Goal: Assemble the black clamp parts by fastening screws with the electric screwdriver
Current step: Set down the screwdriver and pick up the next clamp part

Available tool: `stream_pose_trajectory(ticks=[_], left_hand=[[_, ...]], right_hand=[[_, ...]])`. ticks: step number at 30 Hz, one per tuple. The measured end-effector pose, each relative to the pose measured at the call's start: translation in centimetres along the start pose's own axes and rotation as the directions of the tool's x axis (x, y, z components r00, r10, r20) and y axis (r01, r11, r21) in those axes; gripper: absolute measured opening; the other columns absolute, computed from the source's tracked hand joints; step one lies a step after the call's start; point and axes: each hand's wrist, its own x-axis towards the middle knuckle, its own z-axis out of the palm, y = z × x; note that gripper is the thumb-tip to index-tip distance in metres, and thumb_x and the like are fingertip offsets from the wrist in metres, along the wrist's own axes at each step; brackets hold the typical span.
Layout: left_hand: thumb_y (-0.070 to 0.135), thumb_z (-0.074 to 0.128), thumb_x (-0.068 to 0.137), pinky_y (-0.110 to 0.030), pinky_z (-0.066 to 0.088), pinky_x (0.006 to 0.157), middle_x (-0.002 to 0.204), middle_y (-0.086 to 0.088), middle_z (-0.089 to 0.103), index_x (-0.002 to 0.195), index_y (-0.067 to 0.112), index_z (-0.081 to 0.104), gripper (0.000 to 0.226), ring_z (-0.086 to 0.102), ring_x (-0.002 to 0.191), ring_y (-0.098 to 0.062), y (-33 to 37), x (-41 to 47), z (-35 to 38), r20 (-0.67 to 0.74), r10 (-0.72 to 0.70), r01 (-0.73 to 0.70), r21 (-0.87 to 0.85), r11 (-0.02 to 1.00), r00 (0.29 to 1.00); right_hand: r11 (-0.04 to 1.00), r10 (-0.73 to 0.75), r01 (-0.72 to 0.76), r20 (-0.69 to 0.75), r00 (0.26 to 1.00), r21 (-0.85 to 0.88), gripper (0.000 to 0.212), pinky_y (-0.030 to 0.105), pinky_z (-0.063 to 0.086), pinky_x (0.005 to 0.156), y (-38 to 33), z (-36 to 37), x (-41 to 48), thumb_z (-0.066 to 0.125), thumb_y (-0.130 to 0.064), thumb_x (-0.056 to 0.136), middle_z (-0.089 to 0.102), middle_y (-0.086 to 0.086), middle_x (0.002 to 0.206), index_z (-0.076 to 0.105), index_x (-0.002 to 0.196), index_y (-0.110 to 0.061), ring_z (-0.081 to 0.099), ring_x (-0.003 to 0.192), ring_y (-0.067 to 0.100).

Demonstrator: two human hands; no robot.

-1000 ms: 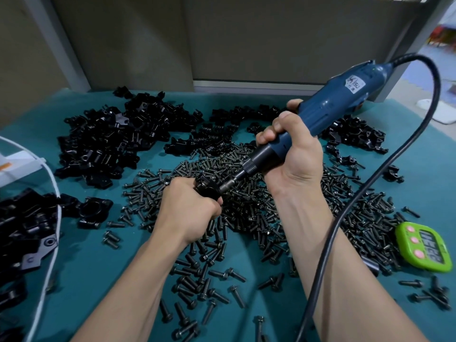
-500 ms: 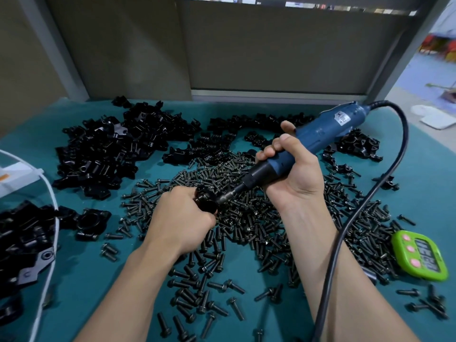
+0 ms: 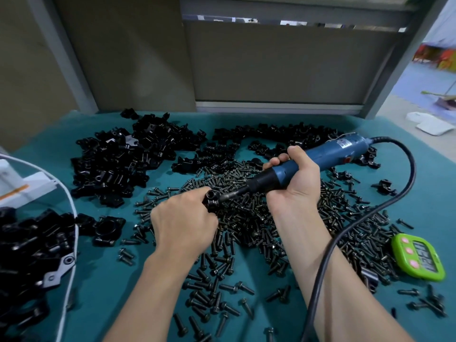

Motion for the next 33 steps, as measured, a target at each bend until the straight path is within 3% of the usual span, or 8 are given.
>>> stream_pose_trajectory(ticks=[5,7,10,15,19,23,30,33], left_hand=[[0.011,0.067,0.077,-0.029,0.038,0.052,0.056,0.006,0.064,0.079,0.022,0.071,0.012,0.062,0.058,-0.021,-1.4,0.6,-0.8,0.176,-0.213,0.251,-0.232,0.94,0.961],[0.003,0.07,0.073,-0.034,0.051,0.058,0.066,0.002,0.073,0.075,0.022,0.076,0.019,0.067,0.064,-0.023,-3.0,1.2,-1.3,0.229,-0.377,0.441,-0.417,0.795,0.897],[-0.005,0.066,0.063,-0.029,0.045,0.057,0.069,0.011,0.074,0.071,0.025,0.079,0.034,0.061,0.057,-0.002,-3.2,1.3,-2.0,0.224,-0.431,0.424,-0.784,0.452,0.874],[0.019,0.061,0.061,-0.033,0.033,0.06,0.062,0.012,0.059,0.08,-0.005,0.068,0.032,0.046,0.055,-0.006,-1.2,0.0,-1.5,0.205,-0.326,0.294,-0.922,0.252,0.923],[0.052,0.054,0.071,-0.041,0.034,0.069,0.065,0.01,0.055,0.077,0.013,0.063,0.041,0.047,0.063,-0.011,-0.6,-0.8,-1.6,0.105,-0.337,0.231,-0.905,0.358,0.936],[0.056,0.042,0.089,-0.033,0.037,0.058,0.075,0.027,0.064,0.085,0.048,0.058,0.019,0.056,0.062,0.005,0.3,-1.2,-2.1,0.033,-0.259,0.197,-0.745,0.638,0.965],[0.039,0.063,0.095,-0.018,0.039,0.051,0.072,0.022,0.066,0.106,0.058,0.053,0.024,0.059,0.054,-0.006,1.0,-1.5,-2.0,0.055,-0.114,0.123,-0.634,0.764,0.992],[0.038,0.068,0.088,-0.016,0.039,0.059,0.079,0.031,0.065,0.103,0.053,0.062,0.022,0.062,0.074,0.004,1.5,-1.5,-2.8,0.095,-0.078,0.119,-0.574,0.81,0.992]], right_hand=[[0.996,-0.068,0.066,0.026,0.997,0.06,0.044,0.031,0.05,0.062,-1.3,0.7,-1.0,0.059,0.01,0.083,0.055,0.004,0.07,0.056,0.12,-0.013,0.052,0.054,0.017],[0.993,-0.104,0.104,-0.002,0.995,0.049,0.041,0.031,0.055,0.062,-3.1,0.8,-1.1,0.063,0.009,0.079,0.058,0.004,0.071,0.054,0.115,-0.008,0.056,0.055,0.016],[0.964,-0.074,0.051,-0.079,0.994,-0.262,0.021,0.033,0.058,0.061,-5.2,0.6,-1.4,0.066,0.0,0.088,0.06,0.006,0.073,0.053,0.102,-0.009,0.06,0.053,0.017],[0.495,0.089,0.002,0.053,0.995,-0.869,0.05,0.042,0.065,0.07,-4.2,-1.0,-3.2,0.068,-0.005,0.089,0.064,0.016,0.108,0.044,0.129,-0.024,0.071,0.075,0.026],[-0.228,-0.055,0.206,0.223,0.973,-0.952,0.074,0.026,0.049,0.058,-2.5,-2.1,-3.8,0.075,-0.037,0.085,0.061,-0.006,0.09,0.033,0.146,-0.03,0.065,0.074,0.013],[-0.555,-0.117,0.11,0.208,0.971,-0.824,0.097,0.037,0.048,0.073,-1.0,-2.9,-3.2,0.068,-0.053,0.079,0.055,0.001,0.092,0.018,0.158,-0.027,0.058,0.082,0.028],[-0.822,-0.251,0.021,0.395,0.884,-0.569,0.046,0.036,0.036,0.064,-0.9,-3.1,-3.9,0.046,-0.059,0.096,0.043,-0.003,0.069,0.05,0.122,-0.021,0.046,0.065,0.027],[-0.732,-0.207,0.25,0.556,0.805,-0.633,0.037,0.034,0.04,0.064,-1.1,-2.3,-5.9,0.049,-0.06,0.095,0.048,-0.01,0.059,0.061,0.096,-0.025,0.05,0.058,0.019]])
